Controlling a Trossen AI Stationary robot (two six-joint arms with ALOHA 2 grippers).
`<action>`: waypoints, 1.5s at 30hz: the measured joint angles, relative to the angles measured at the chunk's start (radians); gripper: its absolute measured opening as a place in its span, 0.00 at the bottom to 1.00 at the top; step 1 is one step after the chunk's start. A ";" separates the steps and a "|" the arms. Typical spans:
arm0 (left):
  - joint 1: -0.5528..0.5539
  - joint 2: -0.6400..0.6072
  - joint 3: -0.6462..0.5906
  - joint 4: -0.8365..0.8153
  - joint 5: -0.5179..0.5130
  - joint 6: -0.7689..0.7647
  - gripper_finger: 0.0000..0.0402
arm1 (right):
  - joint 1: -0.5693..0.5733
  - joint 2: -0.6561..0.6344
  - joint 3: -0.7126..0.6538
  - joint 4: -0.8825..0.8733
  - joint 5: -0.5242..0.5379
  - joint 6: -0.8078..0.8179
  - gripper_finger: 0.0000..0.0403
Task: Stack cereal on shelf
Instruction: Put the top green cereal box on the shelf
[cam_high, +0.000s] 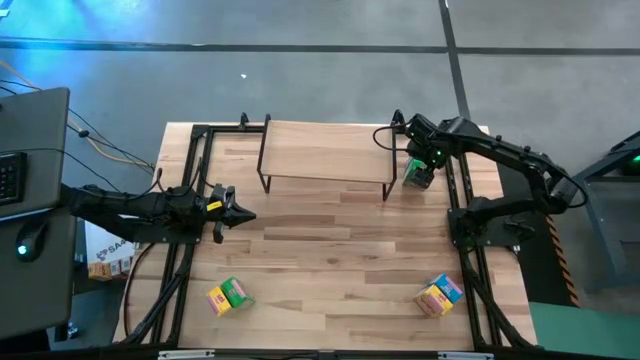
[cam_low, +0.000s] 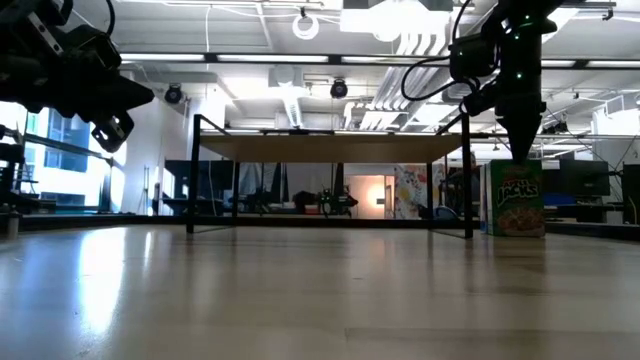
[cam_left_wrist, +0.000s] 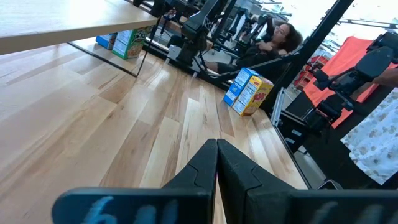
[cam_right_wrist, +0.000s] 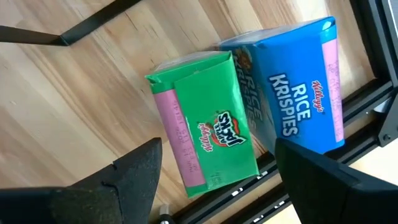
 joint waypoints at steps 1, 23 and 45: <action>0.000 0.000 0.000 0.000 0.000 0.000 0.01 | 0.000 0.000 0.000 0.000 0.002 0.000 0.72; 0.000 0.000 0.000 0.000 0.000 0.000 0.01 | 0.000 0.002 0.000 0.000 -0.024 0.079 0.72; 0.000 0.000 0.000 0.000 0.000 0.000 0.01 | 0.000 0.061 0.000 -0.001 -0.027 -0.078 0.72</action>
